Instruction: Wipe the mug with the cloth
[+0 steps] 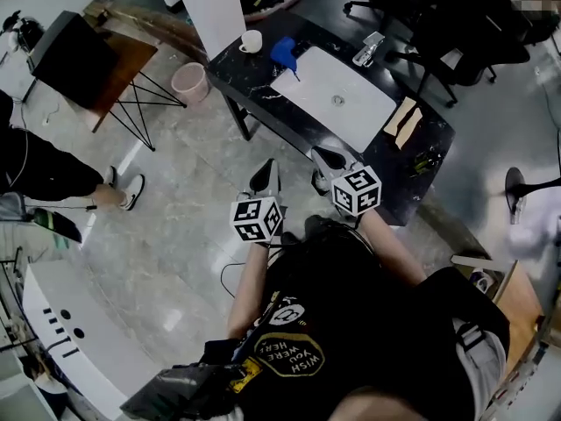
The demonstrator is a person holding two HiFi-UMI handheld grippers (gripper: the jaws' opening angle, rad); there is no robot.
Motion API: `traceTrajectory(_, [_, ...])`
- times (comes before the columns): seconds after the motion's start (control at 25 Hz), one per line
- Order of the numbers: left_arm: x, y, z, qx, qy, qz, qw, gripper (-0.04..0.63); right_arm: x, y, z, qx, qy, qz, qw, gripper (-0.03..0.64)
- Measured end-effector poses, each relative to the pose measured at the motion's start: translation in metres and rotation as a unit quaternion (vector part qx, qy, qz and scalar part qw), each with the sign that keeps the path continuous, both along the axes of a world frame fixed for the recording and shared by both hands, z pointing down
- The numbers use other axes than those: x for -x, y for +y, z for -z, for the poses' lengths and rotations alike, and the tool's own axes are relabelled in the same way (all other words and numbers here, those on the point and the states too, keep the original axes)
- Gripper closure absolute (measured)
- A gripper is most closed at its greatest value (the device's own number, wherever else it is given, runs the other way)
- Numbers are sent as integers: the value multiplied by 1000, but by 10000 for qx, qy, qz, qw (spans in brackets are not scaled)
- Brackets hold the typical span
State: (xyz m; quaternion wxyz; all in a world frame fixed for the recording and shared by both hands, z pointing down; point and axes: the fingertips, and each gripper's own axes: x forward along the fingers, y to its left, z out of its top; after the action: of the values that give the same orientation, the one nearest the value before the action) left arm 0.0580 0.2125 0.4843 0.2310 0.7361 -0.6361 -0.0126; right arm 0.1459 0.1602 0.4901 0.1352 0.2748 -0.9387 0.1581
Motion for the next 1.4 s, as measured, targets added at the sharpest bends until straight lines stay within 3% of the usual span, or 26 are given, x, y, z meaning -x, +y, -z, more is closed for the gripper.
traceTrajectory(0.36, [34,-36,-14,118,44,-144,9998,591,43,-31,-15,49,220,22,9997,615])
traceTrajectory(0.72, [80,-147,-24,238,-192,-224,9993,592,99,-145,-33,160,135,87,9997,614])
traceTrajectory(0.88, [96,-194,-40,374,-49,-268,9989,592,115,-192,-53,246,217,164,9993,614])
traceTrajectory(1.04, [111,-240,-59,512,-316,-407,9974,592,127,-235,-76,279,332,230,9988,614])
traceTrajectory(1.4, [155,-317,-88,725,-214,-661,9949,592,165,-307,-94,343,546,-130,9978,615])
